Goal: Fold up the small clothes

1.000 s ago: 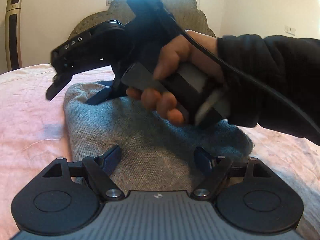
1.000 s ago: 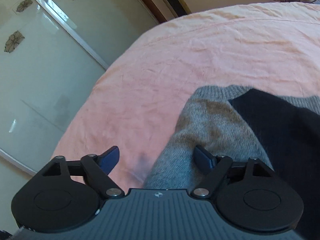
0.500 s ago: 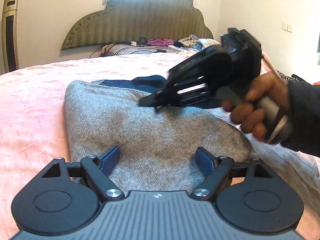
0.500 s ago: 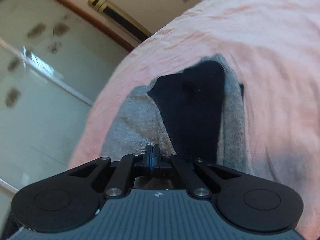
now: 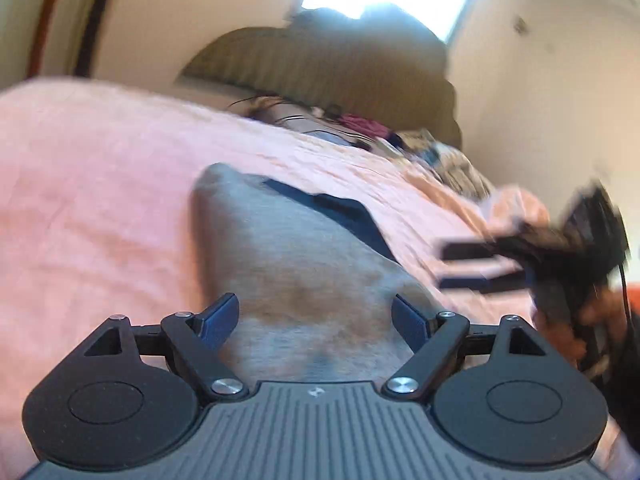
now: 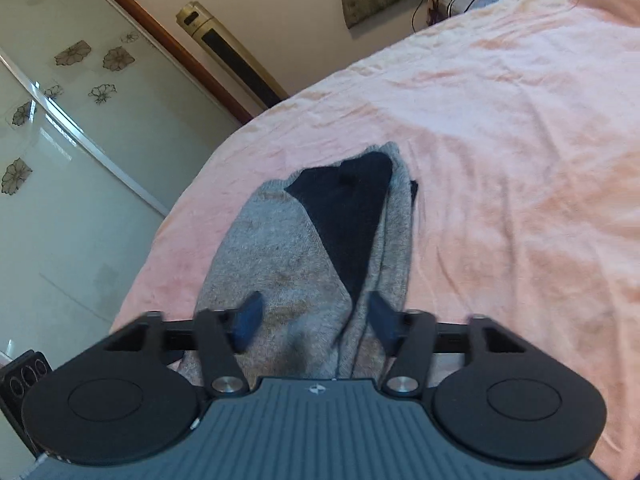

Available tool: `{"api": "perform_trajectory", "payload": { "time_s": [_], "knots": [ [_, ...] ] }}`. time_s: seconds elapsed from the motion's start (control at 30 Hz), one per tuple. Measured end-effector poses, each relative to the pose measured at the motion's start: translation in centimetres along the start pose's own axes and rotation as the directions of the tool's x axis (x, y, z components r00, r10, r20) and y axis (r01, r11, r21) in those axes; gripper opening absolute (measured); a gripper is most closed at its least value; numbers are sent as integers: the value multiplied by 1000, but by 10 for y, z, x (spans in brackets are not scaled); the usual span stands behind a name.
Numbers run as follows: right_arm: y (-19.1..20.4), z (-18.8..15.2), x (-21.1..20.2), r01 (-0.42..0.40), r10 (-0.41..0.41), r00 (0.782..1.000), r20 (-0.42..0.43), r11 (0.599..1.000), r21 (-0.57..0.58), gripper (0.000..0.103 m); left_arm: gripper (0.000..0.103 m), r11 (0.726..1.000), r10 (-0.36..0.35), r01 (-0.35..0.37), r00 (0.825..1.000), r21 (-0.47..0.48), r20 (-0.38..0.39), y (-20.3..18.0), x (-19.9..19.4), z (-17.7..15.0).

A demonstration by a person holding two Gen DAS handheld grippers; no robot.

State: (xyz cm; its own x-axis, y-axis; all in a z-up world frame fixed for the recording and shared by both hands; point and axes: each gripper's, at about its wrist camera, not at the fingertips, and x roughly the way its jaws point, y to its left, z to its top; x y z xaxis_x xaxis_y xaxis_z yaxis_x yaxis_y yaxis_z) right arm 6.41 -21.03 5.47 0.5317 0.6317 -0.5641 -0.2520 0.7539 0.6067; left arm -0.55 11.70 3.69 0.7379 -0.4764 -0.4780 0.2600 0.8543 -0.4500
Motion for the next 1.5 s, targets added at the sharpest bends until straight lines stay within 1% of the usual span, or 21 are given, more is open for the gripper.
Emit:
{"api": "perform_trajectory", "payload": {
  "time_s": [0.07, 0.13, 0.23, 0.27, 0.3, 0.33, 0.37, 0.5, 0.6, 0.7, 0.77, 0.87, 0.93, 1.0, 1.07, 1.13, 1.2, 1.23, 1.27, 1.33, 1.5],
  "knots": [
    [-9, -10, -7, -6, 8, 999, -52, 999, 44, 89, 84, 983, -20, 9, 998, -185, -55, 30, 4, 1],
    [-19, -23, -3, -38, 51, 992, -118, 993, 111, 85, 83, 942, -87, 44, 990, -332, -114, 52, 16, -5],
    [-21, -43, 3, -107, 126, 983, -133, 984, 141, 76, 80, 898, -205, 141, 972, -416, -113, 56, 28, -6],
    [-21, -44, 5, -109, 132, 982, -139, 981, 158, 59, 74, 879, -252, 171, 959, -445, -130, 54, 36, -7],
    [-24, -45, 8, -104, 132, 980, -151, 978, 181, 44, 52, 863, -283, 177, 945, -472, -165, 54, 46, -8],
    [-26, -47, 12, -101, 134, 977, -166, 975, 197, 25, 20, 861, -287, 157, 936, -484, -207, 53, 54, -10],
    [-25, -50, 12, -100, 132, 977, -165, 977, 186, 25, 12, 871, -272, 127, 929, -474, -251, 50, 59, -14],
    [-12, -55, -12, -135, 152, 976, -154, 984, 113, 23, 10, 925, -224, 127, 943, -357, -245, 31, 29, -15],
    [-18, -66, -24, -118, 137, 974, -179, 987, 111, 22, 12, 960, -183, 107, 939, -259, -292, 26, 18, -24],
    [-32, -78, -26, -111, 138, 977, -163, 980, 166, 26, 17, 977, -144, 88, 945, -196, -293, 22, 6, -29],
    [-31, -73, -39, -105, 126, 986, -106, 977, 185, 53, 25, 990, -104, 72, 955, -123, -276, 15, -13, -22],
    [-18, -50, -57, -69, 68, 998, 14, 991, 113, 79, 45, 999, -34, 38, 989, 30, -142, -2, -48, -8],
    [-3, -27, -51, -29, 26, 998, 50, 998, 51, 80, 68, 988, 14, -7, 999, 155, -47, -21, -58, 3],
    [14, -4, -34, -13, 13, 998, 61, 1000, -3, 80, 70, 968, 22, -31, 999, 250, 41, -44, -54, 10],
    [30, 17, -3, -29, 32, 998, 49, 999, -45, 88, 72, 957, -1, 0, 1000, 289, 5, -54, -34, 10],
    [35, 34, 35, -15, 15, 1000, 0, 998, -58, 93, 72, 953, 34, -13, 997, 304, -65, -58, -1, 1],
    [31, 46, 81, 88, -94, 993, -78, 993, -80, 92, 71, 962, 58, -6, 981, 272, -183, -53, 39, -15],
    [25, 48, 99, 128, -138, 984, -113, 987, -95, 93, 73, 962, 51, -2, 984, 274, -172, -52, 46, -23],
    [25, 47, 106, 124, -135, 989, -66, 980, -156, 102, 77, 951, 40, 3, 991, 310, -131, -52, 45, -32],
    [24, 51, 116, 153, -168, 984, -63, 969, -196, 103, 82, 931, 58, -11, 991, 364, -119, -60, 46, -38],
    [40, 54, 118, 209, -231, 970, -75, 950, -231, 100, 82, 946, 27, 14, 992, 323, -121, -54, 43, -36]
  ]
}}
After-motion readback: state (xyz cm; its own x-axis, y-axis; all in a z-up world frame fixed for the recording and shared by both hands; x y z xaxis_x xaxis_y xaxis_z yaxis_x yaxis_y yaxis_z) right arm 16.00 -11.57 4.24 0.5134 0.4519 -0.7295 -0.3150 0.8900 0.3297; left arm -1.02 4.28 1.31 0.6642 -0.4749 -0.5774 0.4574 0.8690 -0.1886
